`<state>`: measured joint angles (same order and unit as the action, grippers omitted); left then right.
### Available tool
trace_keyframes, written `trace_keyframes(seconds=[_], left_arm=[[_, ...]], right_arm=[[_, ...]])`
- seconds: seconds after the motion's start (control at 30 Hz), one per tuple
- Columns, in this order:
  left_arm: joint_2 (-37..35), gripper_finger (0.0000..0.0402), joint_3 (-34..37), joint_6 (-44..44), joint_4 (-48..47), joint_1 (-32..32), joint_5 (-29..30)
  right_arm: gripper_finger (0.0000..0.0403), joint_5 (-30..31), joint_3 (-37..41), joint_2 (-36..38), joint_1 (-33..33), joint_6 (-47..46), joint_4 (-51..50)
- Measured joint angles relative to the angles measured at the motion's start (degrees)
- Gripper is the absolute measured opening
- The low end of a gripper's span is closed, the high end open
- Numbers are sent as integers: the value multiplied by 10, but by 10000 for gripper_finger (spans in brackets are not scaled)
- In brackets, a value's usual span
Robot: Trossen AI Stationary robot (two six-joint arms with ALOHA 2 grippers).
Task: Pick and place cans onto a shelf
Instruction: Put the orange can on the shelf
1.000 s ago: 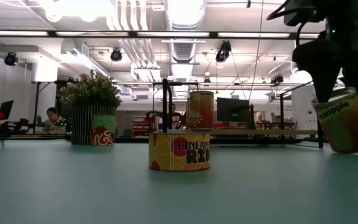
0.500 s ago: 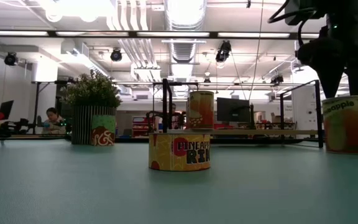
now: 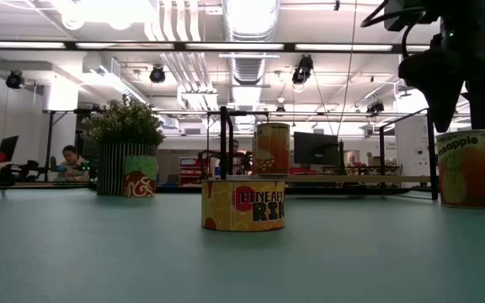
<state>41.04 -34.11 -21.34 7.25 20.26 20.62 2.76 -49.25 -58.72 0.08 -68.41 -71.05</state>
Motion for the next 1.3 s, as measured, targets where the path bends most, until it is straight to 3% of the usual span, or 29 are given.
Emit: trace_keyframes(seconds=[0.9,1.3], left_arm=[[0,0,0,0,0,0,0],[0,0,0,0,0,0,0]], right_arm=[[364,2,-10,-7,0,-13,9],[364,-13,29,-7,6,-29,16]])
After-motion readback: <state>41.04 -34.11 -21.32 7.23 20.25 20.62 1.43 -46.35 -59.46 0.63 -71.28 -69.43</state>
